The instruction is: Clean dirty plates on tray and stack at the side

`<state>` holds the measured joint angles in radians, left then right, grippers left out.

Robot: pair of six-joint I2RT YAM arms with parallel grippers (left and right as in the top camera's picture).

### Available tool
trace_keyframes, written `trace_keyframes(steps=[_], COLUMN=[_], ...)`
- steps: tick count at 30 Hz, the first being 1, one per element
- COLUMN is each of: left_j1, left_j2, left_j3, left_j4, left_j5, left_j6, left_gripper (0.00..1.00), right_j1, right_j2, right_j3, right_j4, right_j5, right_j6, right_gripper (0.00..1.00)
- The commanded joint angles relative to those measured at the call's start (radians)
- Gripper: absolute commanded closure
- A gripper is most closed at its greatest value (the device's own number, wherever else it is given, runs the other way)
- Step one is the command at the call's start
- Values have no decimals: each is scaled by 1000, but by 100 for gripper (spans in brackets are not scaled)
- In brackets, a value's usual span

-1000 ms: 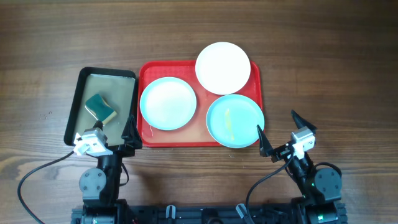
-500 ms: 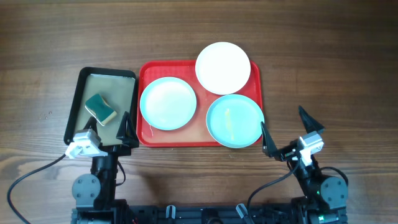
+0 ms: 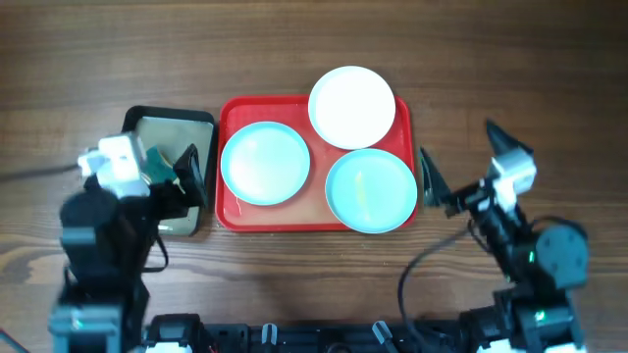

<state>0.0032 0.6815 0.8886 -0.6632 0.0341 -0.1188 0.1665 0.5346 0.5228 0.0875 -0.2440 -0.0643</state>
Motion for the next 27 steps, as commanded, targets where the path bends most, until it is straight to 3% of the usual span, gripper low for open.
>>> trace_keyframes(steps=[1, 3, 6, 9, 11, 13, 15, 18, 21, 24, 25, 27], left_j1=[6, 6, 6, 6, 4, 4, 4, 4, 6, 37, 56, 91], left_j2=[212, 355, 621, 789, 869, 948, 986, 1002, 1002, 1002, 1002, 1002], left_j3=[250, 400, 651, 720, 720, 720, 720, 720, 720, 720, 720, 720], left_j4=[-193, -350, -626, -684, -669, -657, -652, -632, -618, -656, -661, -643], left_j5=[18, 22, 95, 283, 351, 382, 393, 396, 261, -91, -155, -168], left_j6=[67, 66, 59, 60, 59, 59, 59, 60, 32, -252, -291, -293], left_gripper=[0, 0, 0, 0, 0, 0, 0, 0, 5, 10, 10, 10], right_j1=[-2, -2, -2, -2, -1, -1, 10, 104, 267, 378, 394, 413], right_j2=[198, 325, 596, 771, 834, 918, 987, 1101, 1227, 1353, 1386, 1464], right_j3=[232, 388, 729, 898, 898, 897, 897, 902, 991, 1052, 1052, 1052], right_j4=[-124, -283, -695, -890, -884, -880, -850, -851, -925, -929, -916, -888], right_j5=[-89, -116, -173, -227, -263, -322, -382, -290, -72, 112, 143, 158], right_j6=[15, 15, 13, 13, 28, 195, 199, 294, 363, 470, 513, 559], right_gripper=[0, 0, 0, 0, 0, 0, 7, 14, 21, 34, 43, 52])
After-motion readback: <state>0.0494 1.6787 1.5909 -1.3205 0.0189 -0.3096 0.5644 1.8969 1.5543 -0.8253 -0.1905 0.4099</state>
